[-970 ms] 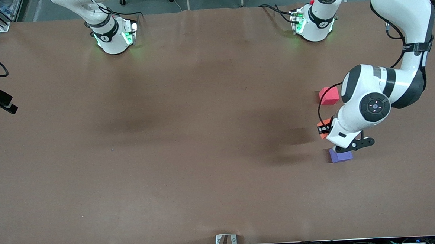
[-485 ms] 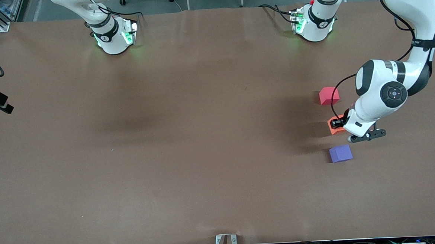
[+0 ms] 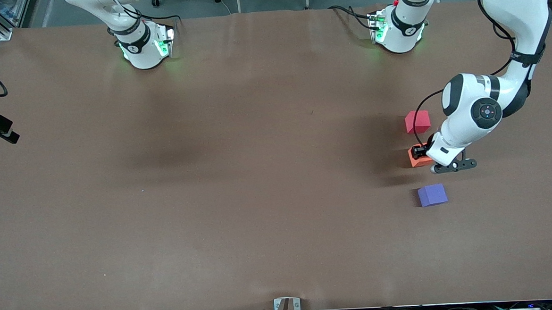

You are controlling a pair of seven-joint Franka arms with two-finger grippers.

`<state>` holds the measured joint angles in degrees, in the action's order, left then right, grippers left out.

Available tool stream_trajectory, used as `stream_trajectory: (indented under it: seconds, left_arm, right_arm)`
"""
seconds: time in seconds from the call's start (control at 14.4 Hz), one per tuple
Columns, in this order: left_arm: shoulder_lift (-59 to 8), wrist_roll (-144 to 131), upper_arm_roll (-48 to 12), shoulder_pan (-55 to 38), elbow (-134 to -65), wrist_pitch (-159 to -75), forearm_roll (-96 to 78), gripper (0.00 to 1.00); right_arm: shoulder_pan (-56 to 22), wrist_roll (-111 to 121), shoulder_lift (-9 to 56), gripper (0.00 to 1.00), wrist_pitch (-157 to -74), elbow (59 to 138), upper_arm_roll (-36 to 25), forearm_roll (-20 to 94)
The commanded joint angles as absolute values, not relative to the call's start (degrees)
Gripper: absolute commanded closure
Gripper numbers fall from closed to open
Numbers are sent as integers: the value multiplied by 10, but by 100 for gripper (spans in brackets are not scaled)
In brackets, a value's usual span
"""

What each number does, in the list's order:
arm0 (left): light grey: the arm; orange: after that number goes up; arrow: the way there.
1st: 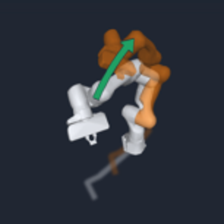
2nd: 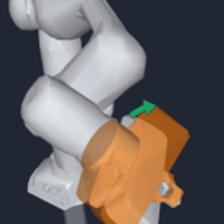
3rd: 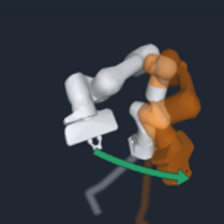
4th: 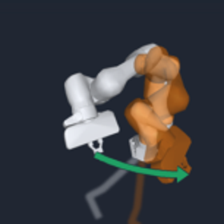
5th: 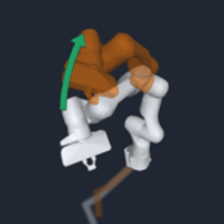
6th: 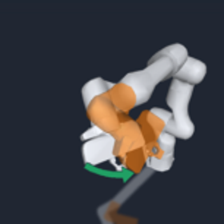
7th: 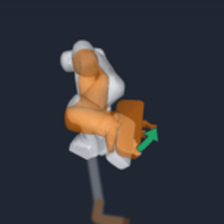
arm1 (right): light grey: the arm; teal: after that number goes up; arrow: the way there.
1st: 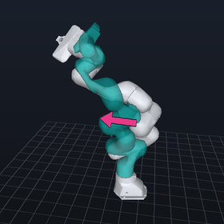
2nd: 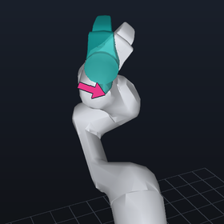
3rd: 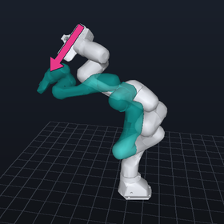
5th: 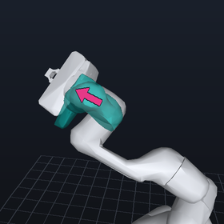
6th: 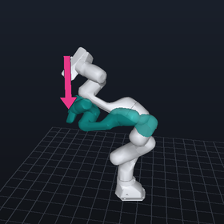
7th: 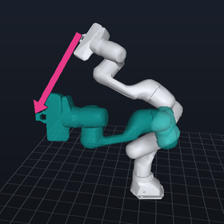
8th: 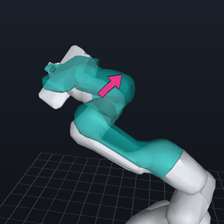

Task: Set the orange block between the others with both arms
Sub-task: 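Lower the orange cube between the red and purple cubes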

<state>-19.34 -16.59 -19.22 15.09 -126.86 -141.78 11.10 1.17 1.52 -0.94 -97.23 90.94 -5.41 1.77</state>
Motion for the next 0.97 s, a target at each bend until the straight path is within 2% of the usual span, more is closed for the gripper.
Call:
stream_trajectory:
  seconds: [0.0,0.9]
  left_arm:
    - [-199,-143,-198,160,-1276,-1439,116,76]
    - [-243,-132,-192,178,-1256,-1472,152,76]
  right_arm:
    - [12,18,-17,0,-970,915,-47,9]
    - [13,17,-17,0,-967,914,-47,-4]
